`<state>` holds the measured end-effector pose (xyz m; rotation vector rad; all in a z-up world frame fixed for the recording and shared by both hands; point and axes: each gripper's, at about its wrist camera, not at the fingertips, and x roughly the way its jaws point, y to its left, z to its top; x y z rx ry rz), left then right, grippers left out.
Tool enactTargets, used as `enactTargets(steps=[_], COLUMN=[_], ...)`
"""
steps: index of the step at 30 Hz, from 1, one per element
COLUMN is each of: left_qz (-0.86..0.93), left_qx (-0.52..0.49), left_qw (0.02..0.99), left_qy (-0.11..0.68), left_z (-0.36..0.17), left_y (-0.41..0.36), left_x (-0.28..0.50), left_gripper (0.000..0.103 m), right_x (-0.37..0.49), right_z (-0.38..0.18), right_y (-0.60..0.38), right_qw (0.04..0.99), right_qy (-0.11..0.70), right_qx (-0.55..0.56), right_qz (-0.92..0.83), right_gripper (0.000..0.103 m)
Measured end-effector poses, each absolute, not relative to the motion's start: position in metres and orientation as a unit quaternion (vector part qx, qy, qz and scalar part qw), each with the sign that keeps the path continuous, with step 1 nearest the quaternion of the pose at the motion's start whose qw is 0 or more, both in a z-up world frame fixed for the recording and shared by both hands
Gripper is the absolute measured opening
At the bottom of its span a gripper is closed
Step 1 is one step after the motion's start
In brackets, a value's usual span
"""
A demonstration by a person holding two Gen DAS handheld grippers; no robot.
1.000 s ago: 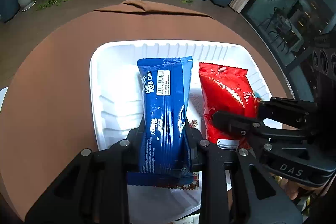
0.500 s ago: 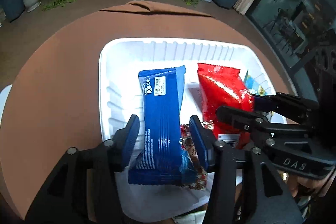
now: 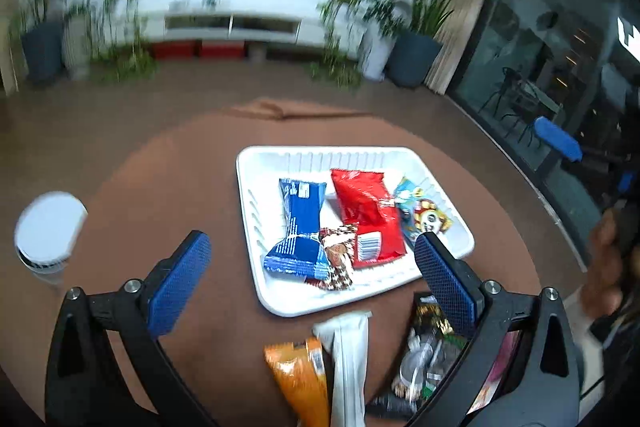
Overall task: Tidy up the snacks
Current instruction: 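Withdraw both tools from the tray back over the table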
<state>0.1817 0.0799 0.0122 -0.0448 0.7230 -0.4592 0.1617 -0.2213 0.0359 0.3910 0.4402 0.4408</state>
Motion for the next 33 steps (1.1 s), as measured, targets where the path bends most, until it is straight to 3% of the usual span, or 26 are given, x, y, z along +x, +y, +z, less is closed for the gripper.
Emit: enactTargets(steps=[5, 10, 12, 24, 28, 31, 33], left_qz=[-0.22, -0.195, -0.187, -0.24, -0.257, -0.267, -0.268], left_qx=[-0.002, -0.099, -0.108, 0.029, 0.046, 0.062, 0.067], left_qw=[0.908, 0.893, 0.89, 0.865, 0.853, 0.843, 0.84], left_qy=[0.357, 0.392, 0.403, 0.439, 0.453, 0.463, 0.467], left_z=[0.021, -0.007, -0.019, -0.047, -0.054, -0.059, -0.06], left_y=[0.091, 0.125, 0.129, 0.065, 0.054, 0.048, 0.046], left_x=[0.111, 0.061, 0.045, 0.03, 0.043, 0.053, 0.061], left_gripper=[0.103, 0.103, 0.103, 0.102, 0.086, 0.064, 0.059], right_x=[0.085, 0.019, 0.003, -0.039, -0.041, -0.042, -0.042], right_z=[0.041, 0.012, -0.005, -0.076, -0.076, -0.078, -0.078], right_y=[-0.241, -0.25, -0.252, -0.239, -0.229, -0.226, -0.227], right_qw=[0.924, 0.942, 0.94, 0.923, 0.928, 0.931, 0.93], right_qy=[0.17, 0.172, 0.192, 0.303, 0.308, 0.306, 0.307], right_qx=[0.244, 0.231, 0.239, 0.213, 0.183, 0.17, 0.172], right_qz=[0.241, 0.175, 0.147, 0.105, 0.104, 0.103, 0.104], right_gripper=[0.103, 0.103, 0.097, 0.094, 0.094, 0.094, 0.094])
